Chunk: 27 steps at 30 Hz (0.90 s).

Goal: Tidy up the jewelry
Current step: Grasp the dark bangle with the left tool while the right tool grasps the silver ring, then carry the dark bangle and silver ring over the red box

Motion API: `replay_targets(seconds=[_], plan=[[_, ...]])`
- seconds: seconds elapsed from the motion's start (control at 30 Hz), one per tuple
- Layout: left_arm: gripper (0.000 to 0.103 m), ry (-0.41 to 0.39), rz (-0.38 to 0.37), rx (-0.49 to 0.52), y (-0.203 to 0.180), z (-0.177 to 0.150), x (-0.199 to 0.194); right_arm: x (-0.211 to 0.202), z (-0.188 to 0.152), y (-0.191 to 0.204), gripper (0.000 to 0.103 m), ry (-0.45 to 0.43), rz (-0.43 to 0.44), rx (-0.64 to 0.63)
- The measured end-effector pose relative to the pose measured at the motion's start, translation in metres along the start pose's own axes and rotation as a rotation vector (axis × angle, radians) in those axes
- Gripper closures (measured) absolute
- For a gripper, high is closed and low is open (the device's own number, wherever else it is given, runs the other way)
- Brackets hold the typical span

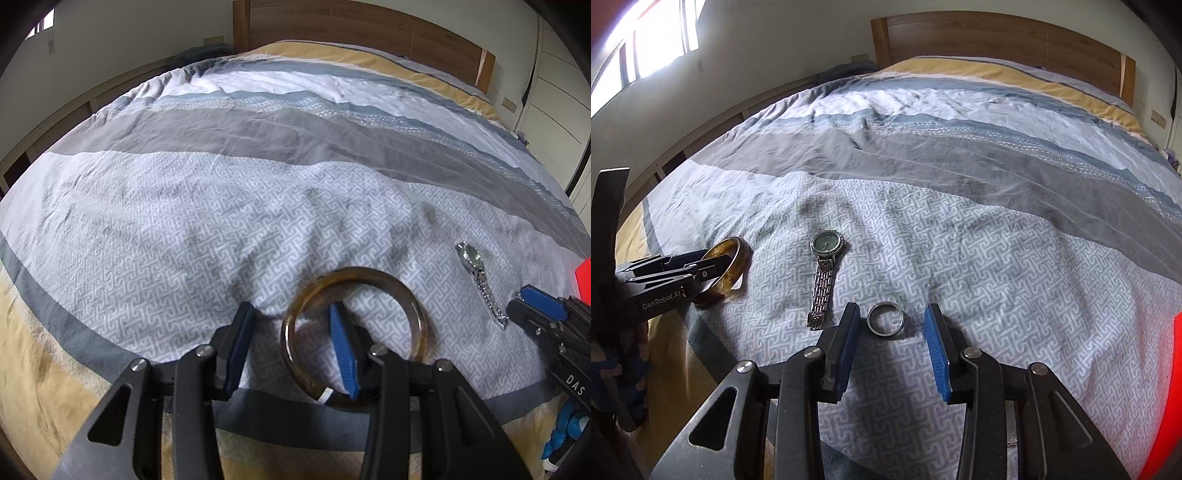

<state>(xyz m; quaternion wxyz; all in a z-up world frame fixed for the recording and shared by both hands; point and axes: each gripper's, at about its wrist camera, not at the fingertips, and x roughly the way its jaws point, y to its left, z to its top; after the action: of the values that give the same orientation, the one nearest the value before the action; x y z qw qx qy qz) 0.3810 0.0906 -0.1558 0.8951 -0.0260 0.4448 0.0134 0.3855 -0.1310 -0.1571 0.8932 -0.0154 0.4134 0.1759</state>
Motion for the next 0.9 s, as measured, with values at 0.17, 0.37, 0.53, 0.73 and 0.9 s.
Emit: replay_targets(seconds=[0.17, 0.37, 0.53, 0.73, 0.9], plan=[[0.082, -0.006, -0.02, 0.018, -0.003, -0.001, -0.001, 0.004, -0.003, 0.005, 0.079, 0.005, -0.018, -0.03], [0.093, -0.01, -0.04, 0.026, -0.005, -0.002, -0.01, -0.001, -0.002, 0.008, 0.083, -0.007, -0.02, -0.042], [0.094, -0.007, -0.049, 0.025, -0.009, -0.003, -0.025, -0.013, -0.002, 0.009, 0.083, -0.018, -0.004, -0.039], [0.094, -0.014, -0.054, 0.042, -0.018, -0.01, -0.056, -0.042, -0.001, 0.011, 0.083, -0.049, 0.01, -0.029], [0.094, -0.023, -0.053, 0.047, -0.025, -0.019, -0.087, -0.075, -0.002, 0.01, 0.083, -0.077, 0.01, -0.005]])
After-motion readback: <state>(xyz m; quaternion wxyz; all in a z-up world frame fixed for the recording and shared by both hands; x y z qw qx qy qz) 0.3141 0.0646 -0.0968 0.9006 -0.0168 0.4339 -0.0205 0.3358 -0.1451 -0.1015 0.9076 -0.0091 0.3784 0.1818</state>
